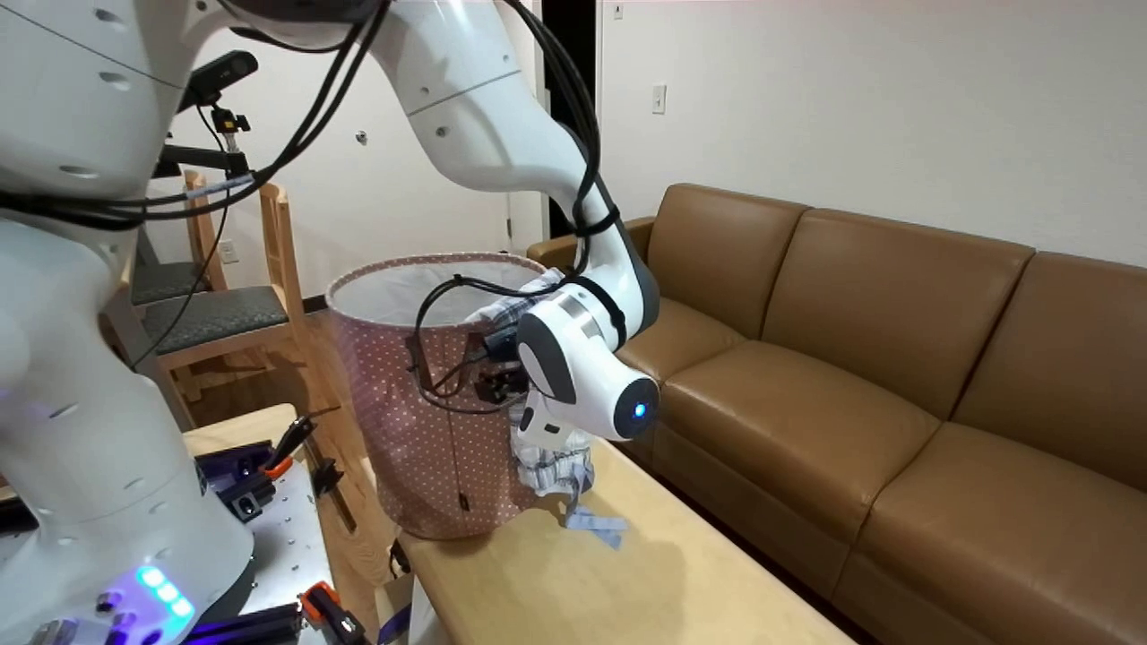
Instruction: Move the clothes from the table and put them in the laundry bag
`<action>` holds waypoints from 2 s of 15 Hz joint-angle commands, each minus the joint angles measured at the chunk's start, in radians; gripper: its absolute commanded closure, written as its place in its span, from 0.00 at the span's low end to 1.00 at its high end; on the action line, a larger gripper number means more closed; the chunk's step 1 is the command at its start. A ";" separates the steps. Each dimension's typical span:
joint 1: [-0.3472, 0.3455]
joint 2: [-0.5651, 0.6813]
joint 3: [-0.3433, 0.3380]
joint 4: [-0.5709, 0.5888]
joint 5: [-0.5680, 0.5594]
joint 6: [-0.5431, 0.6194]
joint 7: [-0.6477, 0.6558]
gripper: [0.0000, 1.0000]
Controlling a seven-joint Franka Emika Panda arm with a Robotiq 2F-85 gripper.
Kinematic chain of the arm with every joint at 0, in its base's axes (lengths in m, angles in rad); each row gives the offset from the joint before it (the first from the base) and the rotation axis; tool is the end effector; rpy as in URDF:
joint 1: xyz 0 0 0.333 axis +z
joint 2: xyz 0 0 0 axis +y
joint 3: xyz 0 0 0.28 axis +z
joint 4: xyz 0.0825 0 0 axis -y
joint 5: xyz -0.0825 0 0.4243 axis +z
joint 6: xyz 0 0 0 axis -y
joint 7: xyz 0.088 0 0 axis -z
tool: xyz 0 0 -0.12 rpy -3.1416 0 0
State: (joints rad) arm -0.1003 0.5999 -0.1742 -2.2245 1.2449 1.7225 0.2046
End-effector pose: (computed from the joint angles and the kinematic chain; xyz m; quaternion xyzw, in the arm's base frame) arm 0.4436 -0.0386 0.0245 -0.6087 0.5447 0.3957 0.4197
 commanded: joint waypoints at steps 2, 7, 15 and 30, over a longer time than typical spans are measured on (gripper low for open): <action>0.000 0.096 0.008 0.078 -0.026 -0.015 0.073 0.00; 0.015 0.139 0.006 0.111 -0.037 -0.001 0.099 0.00; 0.027 0.137 0.008 0.156 -0.072 -0.002 0.110 0.51; -0.007 0.079 -0.021 0.126 -0.063 -0.005 0.092 0.99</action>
State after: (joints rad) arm -0.0829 0.7306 -0.1836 -2.0703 1.1915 1.7235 0.2855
